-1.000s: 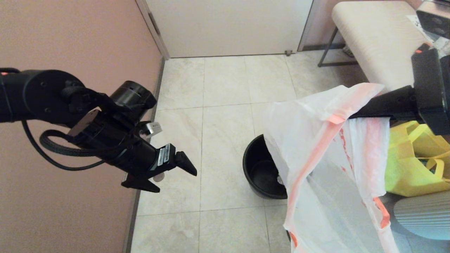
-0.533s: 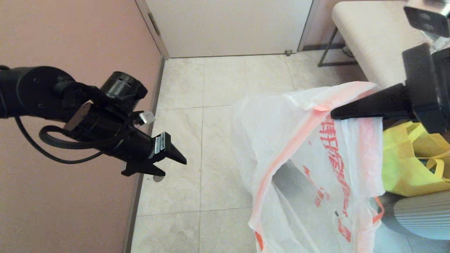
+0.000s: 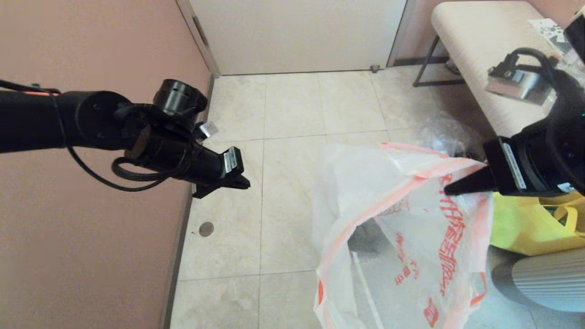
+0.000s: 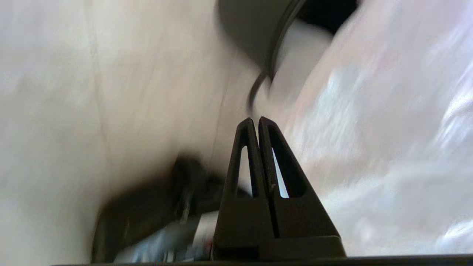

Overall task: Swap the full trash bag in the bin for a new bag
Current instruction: Put the new garbage bag on the trash can

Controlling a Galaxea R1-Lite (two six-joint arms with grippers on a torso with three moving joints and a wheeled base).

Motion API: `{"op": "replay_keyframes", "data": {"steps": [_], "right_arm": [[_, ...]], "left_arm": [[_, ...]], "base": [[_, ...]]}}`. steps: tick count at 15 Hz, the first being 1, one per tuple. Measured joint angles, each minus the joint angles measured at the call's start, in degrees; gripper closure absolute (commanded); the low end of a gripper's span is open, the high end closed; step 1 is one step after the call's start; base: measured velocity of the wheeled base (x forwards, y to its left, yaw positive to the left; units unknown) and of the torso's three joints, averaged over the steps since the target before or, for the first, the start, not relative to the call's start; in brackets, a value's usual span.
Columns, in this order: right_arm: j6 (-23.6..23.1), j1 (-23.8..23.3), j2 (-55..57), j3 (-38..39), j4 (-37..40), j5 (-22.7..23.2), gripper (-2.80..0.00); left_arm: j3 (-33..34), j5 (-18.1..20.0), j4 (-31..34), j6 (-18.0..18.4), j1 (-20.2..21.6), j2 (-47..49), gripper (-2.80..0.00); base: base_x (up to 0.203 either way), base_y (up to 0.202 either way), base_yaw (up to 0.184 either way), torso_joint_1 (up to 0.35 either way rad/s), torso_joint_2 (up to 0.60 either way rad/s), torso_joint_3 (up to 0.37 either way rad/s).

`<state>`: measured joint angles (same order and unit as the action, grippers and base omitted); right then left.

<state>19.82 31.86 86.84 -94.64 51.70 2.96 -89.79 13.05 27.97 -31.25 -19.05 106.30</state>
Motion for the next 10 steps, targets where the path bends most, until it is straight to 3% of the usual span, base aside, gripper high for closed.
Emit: {"op": "replay_keyframes", "data": {"steps": [5, 7, 10], "right_arm": [[-11.5, -4.8, 4.4, -0.9, 3.9, 1.0, 0.0], [-13.3, -5.4, 6.5, -1.9, 4.1, 1.0, 0.0], [-14.5, -5.5, 8.1, -2.2, 5.7, 1.1, 0.0]], "left_arm": [[-11.7, -1.3, -14.6, -2.3, -4.0, 13.2, 0.0], [-18.0, -1.6, -21.0, -2.1, -5.9, 19.0, 0.0], [-21.4, 0.5, -37.7, -1.3, -8.5, 26.6, 0.0]], "base": [[0.0, 0.0, 0.0, 0.0, 0.0, 0.0], [0.0, 0.0, 0.0, 0.0, 0.0, 0.0], [0.0, 0.0, 0.0, 0.0, 0.0, 0.0]]}}
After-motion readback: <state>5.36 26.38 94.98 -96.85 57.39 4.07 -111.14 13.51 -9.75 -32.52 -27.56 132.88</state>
